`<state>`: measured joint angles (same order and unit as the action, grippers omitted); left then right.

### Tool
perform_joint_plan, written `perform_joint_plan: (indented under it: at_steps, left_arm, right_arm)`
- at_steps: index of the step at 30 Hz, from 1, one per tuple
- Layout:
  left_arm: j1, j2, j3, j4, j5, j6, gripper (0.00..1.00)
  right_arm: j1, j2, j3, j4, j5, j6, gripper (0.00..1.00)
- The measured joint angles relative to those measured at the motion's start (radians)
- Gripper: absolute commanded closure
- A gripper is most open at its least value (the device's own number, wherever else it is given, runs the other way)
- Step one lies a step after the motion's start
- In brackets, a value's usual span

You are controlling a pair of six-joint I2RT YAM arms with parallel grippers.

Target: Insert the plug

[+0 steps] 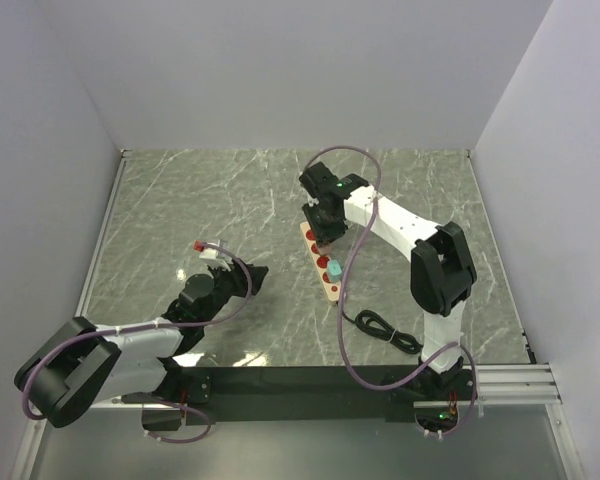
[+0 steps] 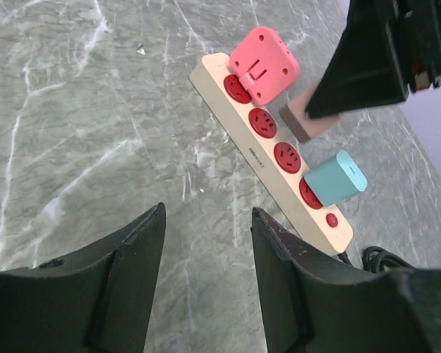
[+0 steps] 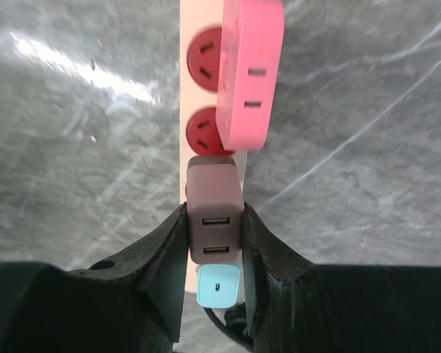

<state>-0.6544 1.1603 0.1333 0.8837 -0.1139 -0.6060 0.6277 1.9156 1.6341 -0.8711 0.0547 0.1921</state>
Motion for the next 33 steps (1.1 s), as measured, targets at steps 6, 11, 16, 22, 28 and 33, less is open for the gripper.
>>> perform_joint_plan:
  at_steps: [6, 11, 16, 22, 28, 33]
  left_arm:
    - [0.022, -0.024, -0.013, -0.008, 0.020, -0.001, 0.43]
    - [0.038, -0.024, -0.016, -0.007, 0.044, -0.007, 0.43]
    - [0.048, -0.023, -0.016, -0.006, 0.064, -0.009, 0.44]
    - [0.051, -0.017, -0.023, 0.001, 0.079, -0.012, 0.44]
    - [0.052, -0.017, -0.029, 0.007, 0.090, -0.016, 0.43]
    - [0.052, -0.017, -0.029, 0.010, 0.091, -0.016, 0.44]
  right_arm:
    - [0.000, 0.016, 0.000, -0.074, -0.003, 0.001, 1.00]
    - [0.000, 0.016, 0.000, -0.103, 0.001, 0.009, 1.00]
    - [0.000, 0.016, 0.000, -0.111, 0.005, 0.024, 1.00]
    - [0.000, 0.016, -0.003, -0.109, 0.005, 0.043, 1.00]
    - [0.000, 0.016, -0.010, -0.107, 0.006, 0.055, 1.00]
    - [0.000, 0.016, -0.019, -0.095, 0.014, 0.066, 1.00]
